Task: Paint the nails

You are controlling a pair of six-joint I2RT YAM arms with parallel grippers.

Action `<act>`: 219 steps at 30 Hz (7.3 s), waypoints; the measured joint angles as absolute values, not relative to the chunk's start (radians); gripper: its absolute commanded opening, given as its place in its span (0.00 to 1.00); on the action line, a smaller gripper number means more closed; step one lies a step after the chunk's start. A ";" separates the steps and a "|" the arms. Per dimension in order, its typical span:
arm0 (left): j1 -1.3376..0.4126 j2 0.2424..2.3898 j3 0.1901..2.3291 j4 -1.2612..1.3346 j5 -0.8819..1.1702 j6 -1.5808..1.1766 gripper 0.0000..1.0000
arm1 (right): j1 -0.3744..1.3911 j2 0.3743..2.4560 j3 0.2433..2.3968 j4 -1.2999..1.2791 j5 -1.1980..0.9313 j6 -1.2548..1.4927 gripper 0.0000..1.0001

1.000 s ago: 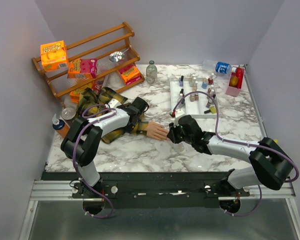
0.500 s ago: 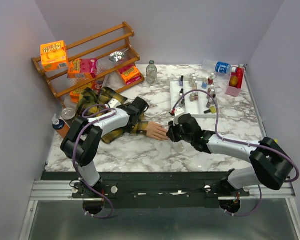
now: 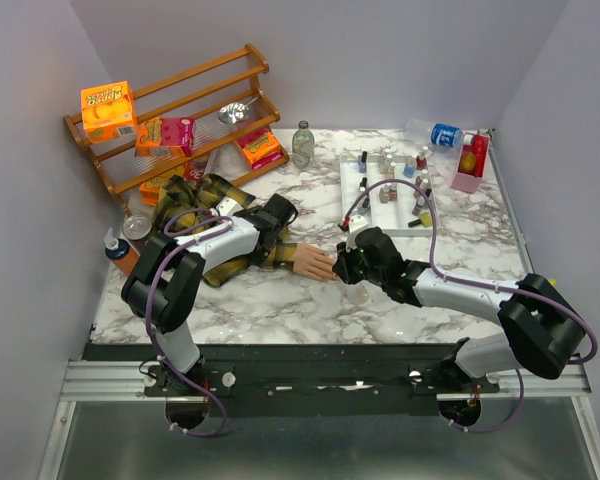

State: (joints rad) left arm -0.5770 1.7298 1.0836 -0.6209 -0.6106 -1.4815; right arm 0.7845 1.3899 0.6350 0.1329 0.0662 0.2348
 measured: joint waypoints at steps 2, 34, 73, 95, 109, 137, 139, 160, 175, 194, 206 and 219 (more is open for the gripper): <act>-0.577 1.730 1.084 -0.621 -0.611 -1.481 0.52 | 0.785 1.390 0.635 0.133 0.067 0.235 0.01; -0.577 1.729 1.084 -0.620 -0.610 -1.481 0.52 | 0.785 1.385 0.614 0.110 0.095 0.266 0.01; -0.577 1.728 1.081 -0.617 -0.610 -1.481 0.52 | 0.785 1.315 0.602 0.109 0.103 0.242 0.01; -0.576 1.726 1.078 -0.613 -0.609 -1.478 0.52 | 0.785 1.374 0.617 0.130 0.061 0.234 0.00; -0.576 1.724 1.075 -0.609 -0.609 -1.478 0.52 | 0.785 1.393 0.636 0.129 0.062 0.234 0.01; -0.576 1.724 1.075 -0.608 -0.609 -1.477 0.52 | 0.785 1.396 0.636 0.117 0.092 0.244 0.01; -0.576 1.724 1.075 -0.608 -0.609 -1.477 0.52 | 0.785 1.396 0.636 0.116 0.092 0.247 0.01; -0.576 1.724 1.074 -0.608 -0.609 -1.477 0.52 | 0.785 1.395 0.622 0.082 0.107 0.270 0.01; -0.576 1.720 1.071 -0.604 -0.608 -1.477 0.52 | 0.785 1.295 0.585 0.066 0.145 0.273 0.01; -0.576 1.716 1.065 -0.598 -0.604 -1.477 0.52 | 0.785 1.333 0.622 0.088 0.145 0.261 0.01; -0.576 1.716 1.065 -0.598 -0.604 -1.475 0.50 | 0.785 1.343 0.626 0.088 0.145 0.273 0.01; -0.573 1.716 1.065 -0.598 -0.604 -1.475 0.50 | 0.757 1.257 0.579 0.100 0.142 0.378 0.01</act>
State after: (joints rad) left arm -0.5728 1.7164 1.0649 -0.5980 -0.6041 -1.4754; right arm 0.7567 1.2572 0.5789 0.0998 0.1425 0.3782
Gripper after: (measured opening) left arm 0.625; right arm 0.253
